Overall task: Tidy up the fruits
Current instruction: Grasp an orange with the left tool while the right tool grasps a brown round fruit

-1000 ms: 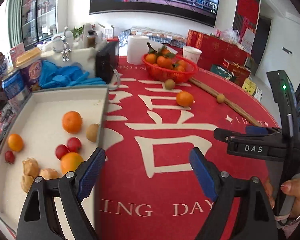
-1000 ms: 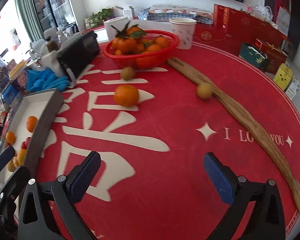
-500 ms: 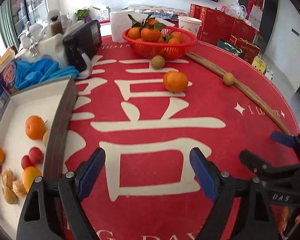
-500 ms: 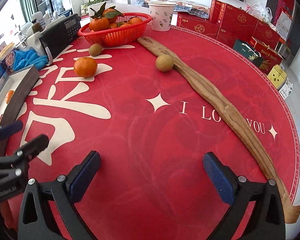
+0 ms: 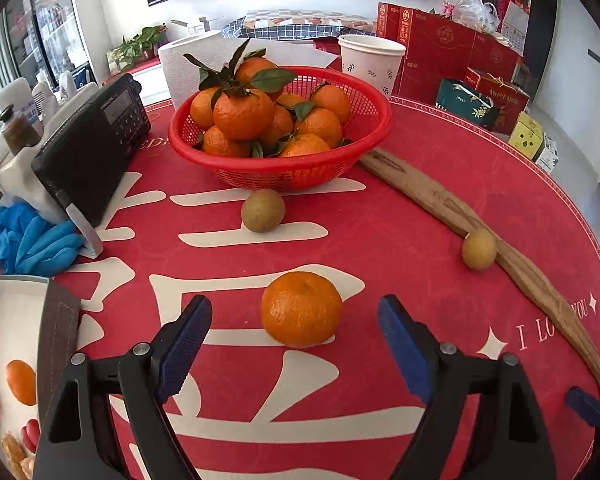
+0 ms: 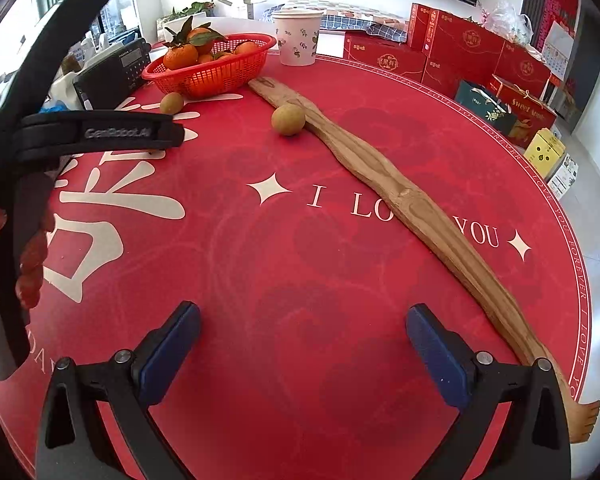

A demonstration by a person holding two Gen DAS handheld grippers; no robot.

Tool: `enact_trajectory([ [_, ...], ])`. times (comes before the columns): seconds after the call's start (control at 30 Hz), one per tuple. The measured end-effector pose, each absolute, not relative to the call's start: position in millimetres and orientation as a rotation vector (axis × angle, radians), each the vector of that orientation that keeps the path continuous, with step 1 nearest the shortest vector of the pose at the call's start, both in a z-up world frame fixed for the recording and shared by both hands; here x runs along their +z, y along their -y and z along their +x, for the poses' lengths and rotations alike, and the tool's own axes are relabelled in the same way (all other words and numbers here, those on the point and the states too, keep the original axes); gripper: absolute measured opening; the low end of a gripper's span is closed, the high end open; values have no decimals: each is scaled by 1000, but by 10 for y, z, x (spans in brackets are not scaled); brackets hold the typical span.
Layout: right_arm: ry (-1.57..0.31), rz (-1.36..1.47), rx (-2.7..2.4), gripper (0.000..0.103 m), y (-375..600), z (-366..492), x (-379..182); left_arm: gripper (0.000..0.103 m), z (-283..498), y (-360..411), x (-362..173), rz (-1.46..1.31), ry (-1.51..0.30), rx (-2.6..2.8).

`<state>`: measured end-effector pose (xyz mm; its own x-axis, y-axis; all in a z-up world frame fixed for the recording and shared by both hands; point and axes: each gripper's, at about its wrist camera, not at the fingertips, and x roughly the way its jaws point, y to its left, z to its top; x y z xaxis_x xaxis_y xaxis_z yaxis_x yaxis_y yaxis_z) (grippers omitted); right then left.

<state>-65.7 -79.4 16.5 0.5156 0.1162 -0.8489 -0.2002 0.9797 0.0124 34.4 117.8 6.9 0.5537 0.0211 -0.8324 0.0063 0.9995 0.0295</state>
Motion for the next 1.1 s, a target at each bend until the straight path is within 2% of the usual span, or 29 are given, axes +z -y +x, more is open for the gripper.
enact_trajectory([
  [0.07,-1011,-91,190,103,794,-653,165,73,376,-1198,40,-8,-983,-9],
  [0.1,-1010,-91,189,103,795,-659,165,61,369,-1211,50,-9,-974,-1],
  [0.13,-1007,-90,188,103,795,-658,163,43,367,-1216,54,-5,-968,-6],
  [0.17,-1003,-89,186,103,794,-658,161,41,356,-1222,55,0,-969,-18],
  [0.5,-964,-68,229,103,626,-309,324,41,-486,-1678,46,-23,-930,-7],
  [0.6,-884,-92,204,103,507,-10,524,41,-570,-1754,51,-35,-920,0],
  [0.7,-896,-102,173,103,382,341,508,42,-566,-1794,63,-45,-921,-16],
  [0.73,-914,-88,179,96,354,438,460,42,-569,-1800,65,-45,-920,-15],
  [0.77,-938,-80,185,83,325,519,401,42,-568,-1802,66,-45,-920,-14],
  [0.8,-966,-73,187,76,305,580,332,42,-572,-1800,66,-44,-920,-14],
  [0.83,-994,-70,181,62,291,624,258,42,-571,-1799,66,-42,-920,-14],
  [0.9,-964,-97,154,51,254,615,242,42,-588,-1805,59,-39,-914,-18],
  [0.93,-960,-93,171,33,240,592,253,42,-592,-1808,57,-38,-911,-19],
  [0.97,-963,-93,178,27,232,562,273,42,-601,-1805,52,-37,-909,-22],
  [1.1,-955,-91,214,27,247,216,353,42,-695,-1790,55,-30,-912,-39],
])
